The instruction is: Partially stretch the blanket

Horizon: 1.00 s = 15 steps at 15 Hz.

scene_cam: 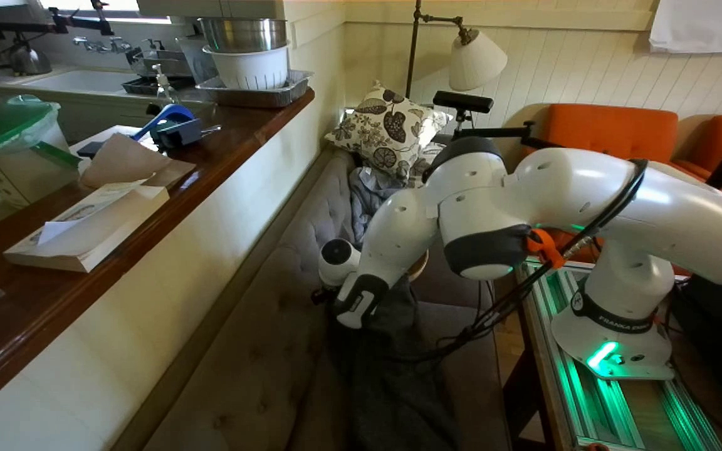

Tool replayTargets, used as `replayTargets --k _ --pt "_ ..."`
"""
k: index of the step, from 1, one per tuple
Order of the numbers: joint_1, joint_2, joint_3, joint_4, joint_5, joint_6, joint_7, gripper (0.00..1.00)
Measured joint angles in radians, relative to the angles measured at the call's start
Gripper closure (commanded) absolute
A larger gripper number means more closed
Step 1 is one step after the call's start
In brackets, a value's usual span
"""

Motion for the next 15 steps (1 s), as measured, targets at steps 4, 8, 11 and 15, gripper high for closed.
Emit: replayTargets --k 4,8,11,15 --pt "0.088 0.077 -0.093 0.007 -0.076 -0.121 0.042 0.0" --pt "0.088 0.104 -0.094 0.041 -0.16 -0.263 0.06 0.0" --pt "0.078 0.106 -0.081 0.07 -0.211 -0.352 0.08 0.34" --pt "0.058 0.107 -0.064 0.107 -0.266 -0.435 0.119 0.64"
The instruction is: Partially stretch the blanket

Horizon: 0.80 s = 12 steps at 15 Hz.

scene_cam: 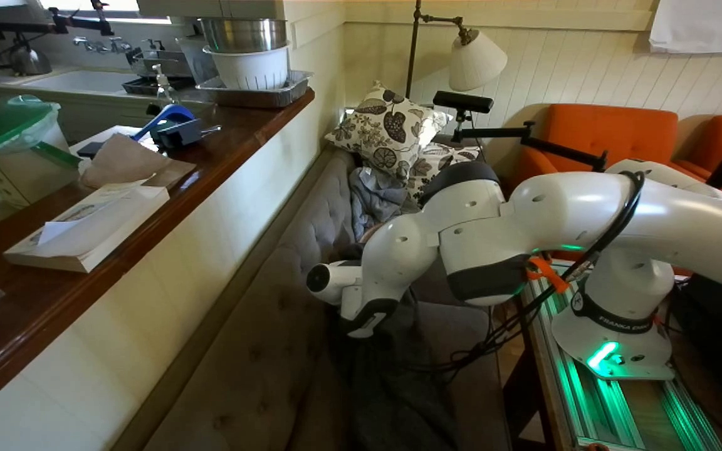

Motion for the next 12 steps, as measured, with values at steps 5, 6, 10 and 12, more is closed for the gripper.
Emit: replayTargets --k 5,6,10,12 --pt "-0.045 0.0 0.032 0.045 -0.041 -0.047 0.044 0.98" --pt "-0.053 0.0 0.036 0.052 -0.044 -0.049 0.054 1.0" --pt "-0.084 -0.027 0.039 0.051 -0.049 -0.05 0.075 0.98" --pt "-0.108 -0.062 0.018 0.03 -0.054 -0.058 0.075 0.98"
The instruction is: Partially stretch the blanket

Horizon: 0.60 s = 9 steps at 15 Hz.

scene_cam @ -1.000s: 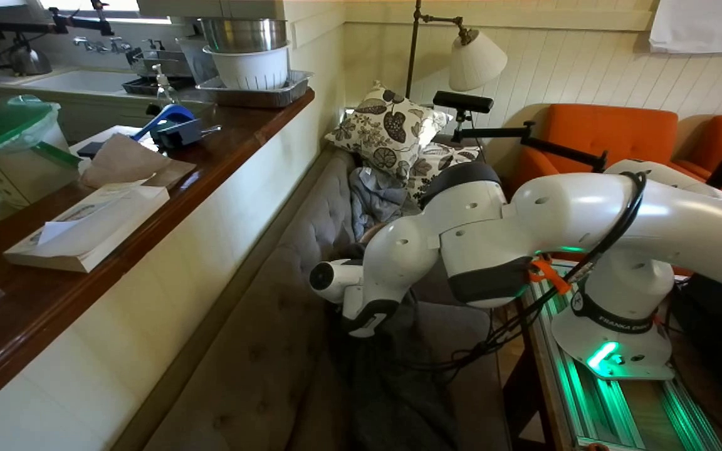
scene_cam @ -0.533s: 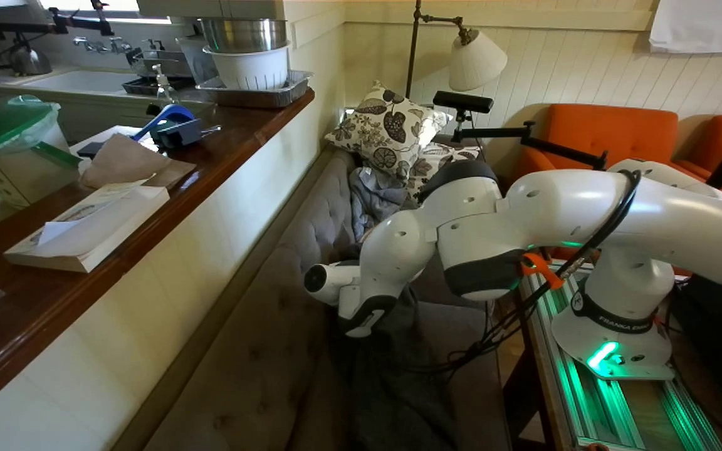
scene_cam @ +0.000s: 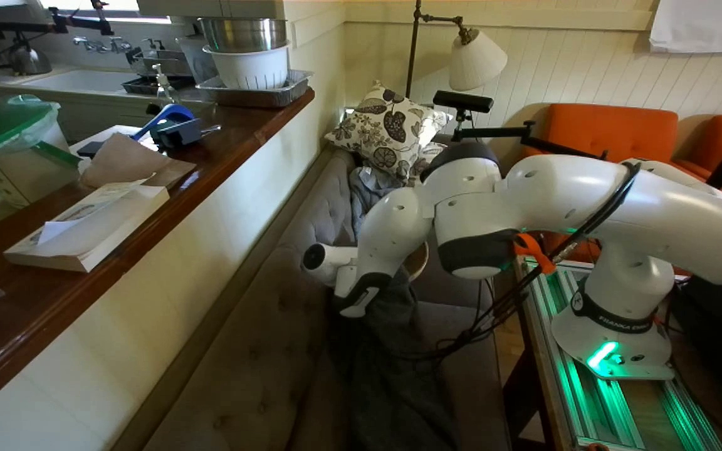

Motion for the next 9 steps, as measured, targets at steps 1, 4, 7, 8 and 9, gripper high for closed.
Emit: replayTargets --k 1,4,7,8,9 --pt "-0.014 -0.026 -0.019 -0.019 -0.006 -0.016 -0.001 0.98" --pt "-0.059 -0.102 -0.093 -0.071 -0.056 -0.133 -0.002 0.98" --pt "-0.114 -0.149 -0.141 -0.09 -0.127 -0.315 -0.014 0.98" --pt "-0.135 -0.158 -0.142 -0.091 -0.149 -0.372 -0.024 0.98" --pt "-0.156 -0.165 -0.141 -0.092 -0.166 -0.427 -0.033 0.98"
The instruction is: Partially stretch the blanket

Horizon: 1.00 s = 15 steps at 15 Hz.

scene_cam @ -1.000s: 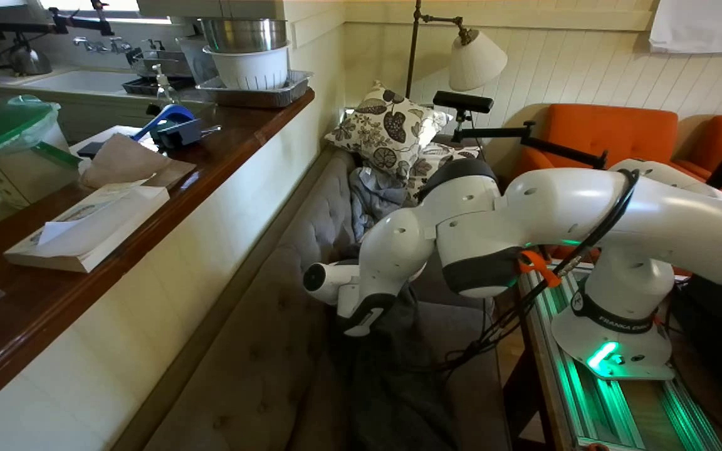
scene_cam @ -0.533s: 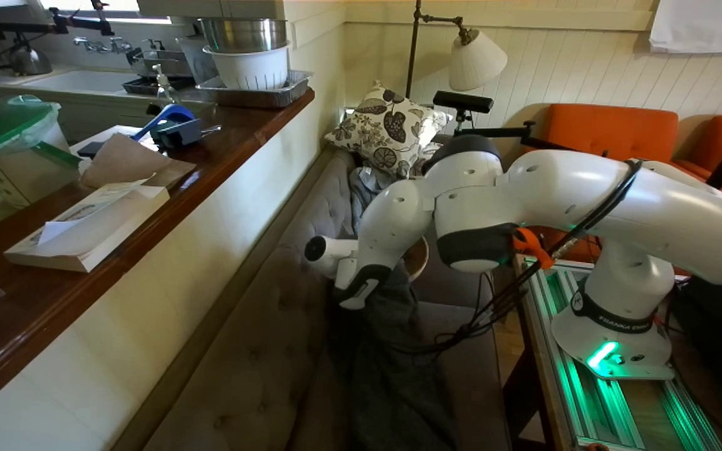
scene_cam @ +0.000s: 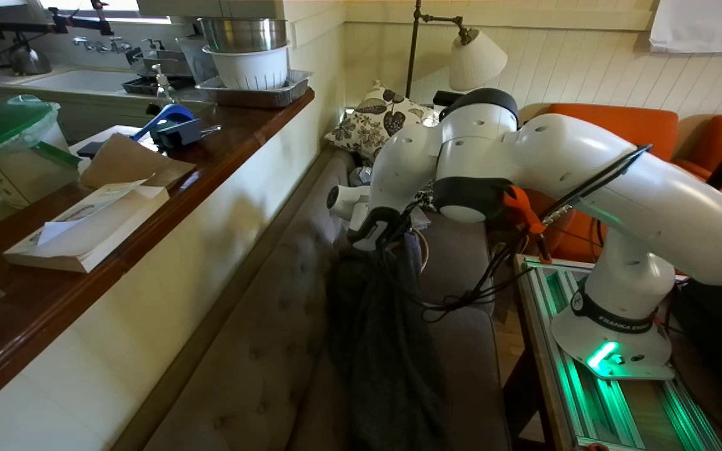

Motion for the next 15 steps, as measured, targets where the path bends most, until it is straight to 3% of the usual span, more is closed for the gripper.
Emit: replayTargets --k 4,5,7,10,15 --pt "-0.075 -0.007 0.013 -0.003 -0.041 -0.166 -0.007 0.98" --pt "-0.092 -0.004 0.014 -0.003 -0.052 -0.196 0.007 0.69" --pt "-0.123 0.008 0.014 -0.002 -0.067 -0.247 0.055 0.61" --pt "-0.157 0.015 0.031 0.0 -0.068 -0.278 0.096 0.39" --pt "-0.159 -0.065 0.155 -0.046 -0.068 -0.285 0.046 0.04"
